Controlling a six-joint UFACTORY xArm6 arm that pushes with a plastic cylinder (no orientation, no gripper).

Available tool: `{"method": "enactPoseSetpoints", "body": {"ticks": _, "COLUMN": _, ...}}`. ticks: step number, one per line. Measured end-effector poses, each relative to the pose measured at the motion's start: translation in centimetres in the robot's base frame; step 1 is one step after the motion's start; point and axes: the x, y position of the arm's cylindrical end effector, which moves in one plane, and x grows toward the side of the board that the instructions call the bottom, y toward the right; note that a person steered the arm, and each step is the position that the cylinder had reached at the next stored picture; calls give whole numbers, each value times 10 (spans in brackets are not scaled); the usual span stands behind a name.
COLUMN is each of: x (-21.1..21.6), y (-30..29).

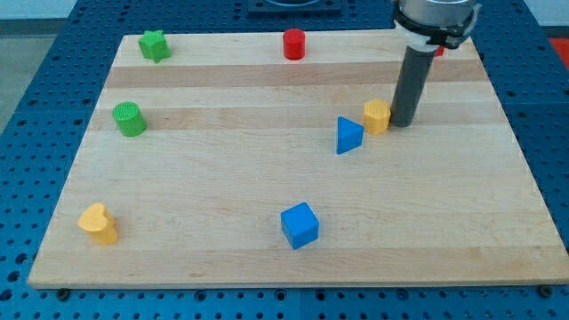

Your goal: Slide the yellow hexagon a bit down

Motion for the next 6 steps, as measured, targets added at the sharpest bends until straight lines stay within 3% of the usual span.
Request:
{"method": "enactPoseSetpoints", "body": {"ticks": 3, "x": 0, "y": -23}}
{"method": "enactPoseSetpoints", "body": {"ticks": 6, "x": -32, "y": -13}}
